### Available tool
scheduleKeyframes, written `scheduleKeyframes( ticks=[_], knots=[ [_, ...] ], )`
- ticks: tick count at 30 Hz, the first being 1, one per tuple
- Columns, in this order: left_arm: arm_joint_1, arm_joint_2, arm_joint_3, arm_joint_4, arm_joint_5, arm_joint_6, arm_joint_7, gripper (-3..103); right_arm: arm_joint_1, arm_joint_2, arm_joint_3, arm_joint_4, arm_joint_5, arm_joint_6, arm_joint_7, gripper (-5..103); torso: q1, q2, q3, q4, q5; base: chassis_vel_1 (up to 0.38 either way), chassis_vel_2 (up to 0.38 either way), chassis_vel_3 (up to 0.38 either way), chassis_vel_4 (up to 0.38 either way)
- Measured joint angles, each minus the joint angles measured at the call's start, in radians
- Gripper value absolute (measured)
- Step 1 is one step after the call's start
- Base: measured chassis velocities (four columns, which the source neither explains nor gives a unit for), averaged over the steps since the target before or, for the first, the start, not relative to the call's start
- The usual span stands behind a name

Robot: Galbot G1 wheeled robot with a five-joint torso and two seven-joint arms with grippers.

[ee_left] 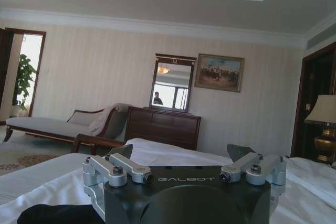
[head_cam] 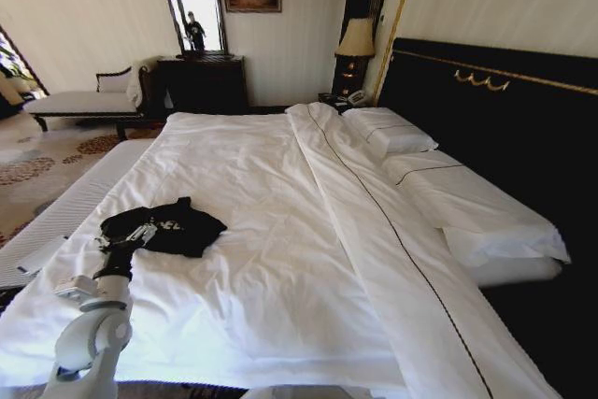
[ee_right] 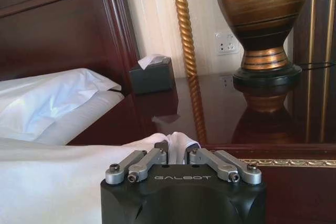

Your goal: Fold the clothes on the bed.

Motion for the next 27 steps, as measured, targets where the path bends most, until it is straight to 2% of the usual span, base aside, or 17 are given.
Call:
scheduleKeyframes(
  ticks=[1, 2, 3, 4, 6, 9, 10, 11, 13, 15, 16, 19, 21, 22, 25, 27],
  knots=[
    [0.000, 0.002, -0.001, 0.001, 0.000, 0.000, 0.000, 100, -0.002, -0.002, -0.010, 0.012, -0.005, -0.034, 0.011, 25, 0.000, 0.000, 0.000, 0.0011, 0.0001, 0.000, 0.000, 0.000, 0.000],
    [0.000, 0.002, -0.001, 0.001, 0.000, 0.000, 0.000, 100, -0.002, -0.002, -0.010, 0.012, -0.005, -0.034, 0.011, 25, 0.000, 0.000, 0.000, 0.0011, 0.0001, 0.000, 0.000, 0.000, 0.000],
    [0.000, 0.003, -0.001, 0.002, 0.000, 0.000, 0.000, 100, -0.006, -0.005, -0.019, 0.022, -0.008, -0.067, 0.021, 30, 0.000, 0.000, 0.000, 0.0014, 0.0002, 0.000, 0.000, 0.000, 0.000],
    [-0.001, 0.004, -0.001, 0.002, 0.000, 0.000, 0.000, 100, -0.010, -0.010, -0.026, 0.033, -0.010, -0.098, 0.028, 30, 0.000, 0.000, 0.000, 0.0013, 0.0002, 0.000, 0.000, 0.000, 0.000],
    [-0.001, 0.007, -0.002, 0.002, 0.000, 0.000, 0.000, 100, -0.012, -0.018, -0.031, 0.062, -0.010, -0.143, 0.031, 41, 0.000, 0.000, 0.000, 0.0010, 0.0002, 0.000, 0.000, 0.000, 0.000],
    [0.001, 0.009, -0.006, 0.001, 0.000, 0.001, 0.000, 100, -0.016, -0.035, -0.023, 0.106, -0.006, -0.165, 0.026, 46, 0.000, 0.000, 0.000, 0.0013, 0.0003, 0.000, 0.000, 0.000, 0.000],
    [0.003, 0.011, -0.009, 0.001, 0.000, 0.001, 0.000, 100, -0.019, -0.045, -0.014, 0.129, -0.006, -0.172, 0.018, 51, 0.000, 0.000, 0.000, 0.0014, 0.0003, 0.000, 0.000, 0.000, 0.000],
    [0.006, 0.013, -0.013, -0.001, -0.001, 0.001, 0.000, 100, -0.024, -0.062, 0.001, 0.165, -0.003, -0.182, 0.010, 62, 0.000, 0.000, 0.000, 0.0015, 0.0003, 0.000, 0.000, 0.000, 0.000],
    [0.010, 0.015, -0.018, -0.005, -0.003, 0.001, 0.000, 100, -0.031, -0.084, 0.018, 0.203, 0.005, -0.190, 0.001, 62, 0.000, 0.000, 0.000, 0.0014, 0.0003, 0.000, 0.000, 0.000, 0.000],
    [0.016, 0.018, -0.026, -0.012, -0.007, 0.002, -0.001, 100, -0.037, -0.107, 0.038, 0.244, 0.011, -0.197, -0.017, 73, 0.000, 0.000, 0.000, 0.0014, 0.0003, 0.000, 0.000, 0.000, 0.000],
    [0.024, 0.021, -0.037, -0.024, -0.015, 0.005, -0.001, 100, -0.037, -0.130, 0.059, 0.283, 0.011, -0.199, -0.044, 79, 0.000, 0.000, 0.000, 0.0015, 0.0003, 0.000, 0.000, 0.000, 0.000],
    [0.036, 0.028, -0.055, -0.044, -0.028, 0.009, -0.003, 100, -0.025, -0.159, 0.082, 0.330, 0.008, -0.200, -0.086, 84, 0.000, 0.000, 0.000, 0.0012, 0.0002, 0.000, 0.000, 0.000, 0.000],
    [0.056, 0.040, -0.084, -0.075, -0.050, 0.021, -0.015, 100, 0.017, -0.204, 0.106, 0.388, 0.019, -0.207, -0.157, 95, 0.000, 0.000, 0.000, 0.0013, 0.0003, 0.000, 0.000, 0.000, 0.000],
    [0.056, 0.040, -0.084, -0.075, -0.050, 0.021, -0.015, 100, 0.017, -0.204, 0.106, 0.388, 0.019, -0.207, -0.157, 95, 0.000, 0.000, 0.000, 0.0013, 0.0003, 0.000, 0.000, 0.000, 0.000],
    [0.084, 0.069, -0.118, -0.134, -0.089, 0.064, -0.057, 100, 0.123, -0.282, 0.111, 0.446, 0.038, -0.240, -0.271, 100, 0.000, 0.000, 0.000, 0.0025, 0.0003, 0.000, 0.000, 0.000, 0.000],
    [0.081, 0.081, -0.116, -0.144, -0.099, 0.077, -0.066, 100, 0.137, -0.288, 0.112, 0.453, 0.035, -0.244, -0.291, 100, 0.000, 0.000, 0.000, 0.0025, 0.0003, 0.000, 0.000, 0.000, 0.000]
  ],
)
